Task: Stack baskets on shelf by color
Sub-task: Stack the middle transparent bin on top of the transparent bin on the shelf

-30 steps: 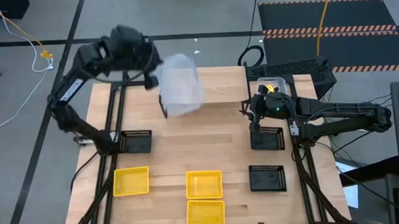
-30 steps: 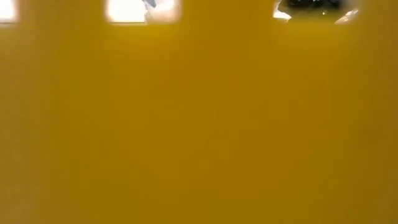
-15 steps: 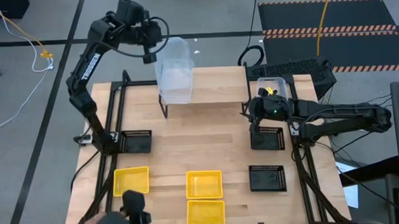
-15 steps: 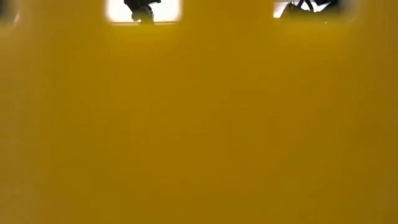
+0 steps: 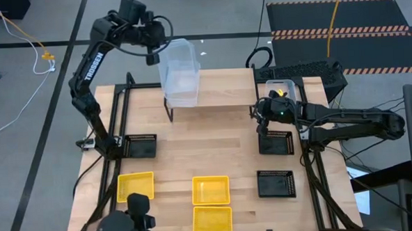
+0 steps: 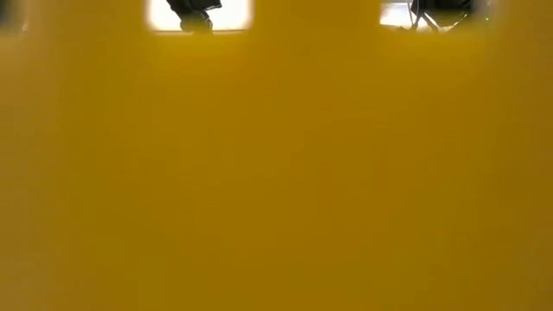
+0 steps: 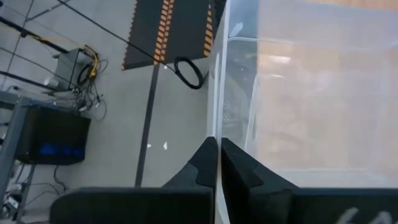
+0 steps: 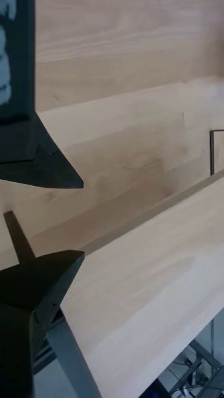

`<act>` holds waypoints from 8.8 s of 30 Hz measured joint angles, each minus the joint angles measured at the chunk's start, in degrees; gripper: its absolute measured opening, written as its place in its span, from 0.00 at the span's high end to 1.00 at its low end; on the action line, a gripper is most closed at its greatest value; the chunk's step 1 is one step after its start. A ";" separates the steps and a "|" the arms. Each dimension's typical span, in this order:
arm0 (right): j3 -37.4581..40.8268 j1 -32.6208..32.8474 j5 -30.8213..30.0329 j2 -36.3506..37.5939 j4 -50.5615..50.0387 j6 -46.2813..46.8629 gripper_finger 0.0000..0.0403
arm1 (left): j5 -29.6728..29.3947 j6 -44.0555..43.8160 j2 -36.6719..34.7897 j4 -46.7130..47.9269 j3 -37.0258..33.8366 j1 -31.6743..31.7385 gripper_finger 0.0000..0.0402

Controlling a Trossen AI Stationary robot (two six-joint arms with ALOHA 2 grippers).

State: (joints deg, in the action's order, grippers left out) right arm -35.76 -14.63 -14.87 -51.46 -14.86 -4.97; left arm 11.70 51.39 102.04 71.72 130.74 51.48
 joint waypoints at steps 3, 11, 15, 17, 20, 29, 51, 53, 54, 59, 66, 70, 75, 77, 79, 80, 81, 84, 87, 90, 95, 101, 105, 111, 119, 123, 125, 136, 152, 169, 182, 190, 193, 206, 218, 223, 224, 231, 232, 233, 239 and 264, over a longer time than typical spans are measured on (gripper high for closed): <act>0.03 0.00 0.02 0.00 0.07 0.04 0.58 | -0.16 -0.38 0.00 0.79 0.00 -0.65 0.99; 0.03 0.00 0.02 0.00 1.14 -0.07 0.58 | -0.21 -2.39 0.00 3.50 0.00 -1.36 0.99; 0.03 0.00 0.04 0.00 2.44 -0.16 0.58 | 0.29 -4.27 0.00 3.48 0.00 -1.78 0.97; 0.03 0.00 0.04 0.00 3.24 -0.29 0.58 | 0.29 -5.78 0.00 3.34 0.00 -1.78 0.96; 0.03 0.00 0.03 0.00 4.44 -0.86 0.58 | 0.47 -7.95 0.00 3.11 -0.02 -1.74 0.98; 0.03 0.00 0.13 0.00 7.00 -1.87 0.58 | 1.84 -8.33 -0.02 3.15 -0.02 -1.74 0.97; 0.03 -0.02 0.17 0.00 6.92 -1.94 0.58 | 1.20 -9.68 -0.09 4.77 -0.02 -2.13 0.81; 0.03 -0.02 0.17 0.00 6.92 -1.93 0.58 | 0.97 -10.14 -0.09 4.73 -0.02 -2.13 0.75; 0.03 -0.02 0.17 0.00 6.92 -1.93 0.58 | 0.67 -10.46 -0.09 4.63 -0.02 -2.13 0.72; 0.03 -0.02 0.17 0.00 6.92 -1.93 0.58 | -0.05 -13.02 -0.09 3.05 -0.02 -2.53 0.61; 0.03 -0.02 0.17 0.00 6.89 -1.93 0.58 | -0.13 -17.67 -1.15 4.11 -0.04 -8.49 0.57; 0.04 -0.02 0.17 0.00 6.90 -1.83 0.58 | 0.25 -18.25 -0.99 7.42 -1.22 -15.04 0.58; 3.14 -0.02 0.17 0.04 10.65 -1.50 0.58 | -4.07 -25.80 -0.83 3.53 -8.92 -23.91 0.61; 5.02 0.00 0.17 0.04 13.47 -1.30 0.58 | -9.11 -27.93 -0.83 2.44 -12.12 -26.78 0.62; 7.04 0.00 0.17 0.04 15.95 -1.26 0.58 | -14.32 -28.47 -1.05 0.42 -15.95 -29.16 0.64; 7.96 0.00 0.17 0.02 16.96 -1.25 0.58 | -16.42 -28.70 -1.03 -0.44 -17.78 -30.07 0.64; 8.68 0.00 0.17 0.02 17.85 -1.25 0.58 | -17.88 -29.30 -0.88 -1.02 -19.34 -30.82 0.65; 10.83 0.00 0.17 0.04 21.44 -1.28 0.58 | -19.17 -31.17 -0.76 -1.64 -22.40 -32.33 0.67; 12.16 0.00 0.20 0.02 23.51 -1.84 0.58 | -20.99 -32.24 -0.95 -2.02 -23.58 -33.06 0.68; 12.16 0.00 0.17 0.04 23.97 -2.23 0.58 | -24.50 -32.59 -0.90 -2.70 -23.63 -33.39 0.70; 12.16 0.00 0.17 0.04 24.07 -2.37 0.58 | -25.82 -32.48 -0.92 -2.69 -23.61 -32.80 0.74; 12.16 0.00 0.17 0.04 24.07 -2.29 0.58 | -25.01 -33.15 -0.92 -1.48 -23.61 -32.41 0.83; 12.16 0.00 0.17 0.04 24.09 -2.23 0.58 | -24.80 -34.57 -0.92 -1.07 -23.61 -32.38 0.89; 12.16 0.00 0.17 0.04 24.60 -2.21 0.58 | -24.89 -34.35 -0.96 -1.74 -24.29 -32.38 0.96; 12.16 0.00 0.17 0.04 24.75 -2.28 0.58 | -24.82 -34.22 -0.96 -1.74 -24.37 -32.23 0.93; 12.16 0.00 0.17 0.04 24.94 -2.34 0.58 | -24.93 -34.12 -0.96 -1.77 -24.39 -32.21 0.94; 12.16 0.00 0.17 0.04 24.95 -2.36 0.58 | -25.36 -34.35 -0.98 -1.39 -24.04 -32.23 0.98; 12.16 0.00 0.17 0.04 25.17 -2.21 0.58 | -31.59 -42.54 -3.50 0.16 -16.10 -30.94 0.97; 12.19 0.00 0.17 0.04 25.70 -2.19 0.58 | -33.68 -50.13 -4.76 5.55 -14.53 -29.19 0.86; 12.19 0.00 0.18 0.02 26.15 -2.21 0.58 | -38.18 -70.72 -4.72 6.21 -17.29 -18.27 0.45; 12.19 0.00 0.17 0.09 26.70 -2.37 0.58 | -32.90 -73.00 -2.49 4.35 -17.33 -12.69 0.59; 12.19 0.00 0.13 0.09 26.89 -3.21 0.58 | -29.60 -73.00 -2.62 3.14 -17.32 -11.45 0.97; 12.19 0.00 0.13 0.09 26.87 -3.22 0.58 | -28.30 -73.62 -2.62 3.22 -17.31 -11.14 0.96; 12.19 0.00 0.04 0.09 26.89 -3.22 0.58 | -24.38 -73.98 -3.02 1.87 -16.96 -11.38 0.99; 12.19 0.00 0.02 0.09 26.65 -3.22 0.58 | -22.88 -74.13 -9.43 -2.50 -16.87 -11.08 1.00; 12.19 0.00 0.02 0.09 27.09 -2.80 0.58 | -17.85 -75.72 -12.36 -1.97 -16.80 -8.61 1.00; 12.19 0.00 0.02 0.09 27.09 -2.62 0.58 | -15.98 -76.43 -12.47 -1.16 -16.79 -7.88 1.00; 12.19 0.00 0.11 0.09 27.55 -1.73 0.58 | -9.51 -80.36 -11.32 1.78 -16.81 -3.81 1.00; 12.19 0.00 0.11 0.09 27.55 -1.73 0.58 | -8.62 -80.47 -11.08 1.80 -16.81 -3.43 1.00; 12.19 0.00 0.11 0.09 27.55 -1.73 0.58 | -7.84 -80.45 -11.00 1.80 -16.85 -3.09 1.00; 12.19 0.00 0.13 0.09 27.53 -1.97 0.58 | -3.69 -81.69 -10.27 3.07 -16.85 -1.57 1.00; 12.19 -0.01 0.17 0.09 26.54 -1.95 0.58 | -2.55 -80.85 -7.50 4.35 -16.87 -1.35 0.82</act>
State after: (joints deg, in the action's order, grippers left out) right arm -23.57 -14.64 -14.70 -51.37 11.68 -6.92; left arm 9.15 -29.45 94.54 76.07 113.86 50.13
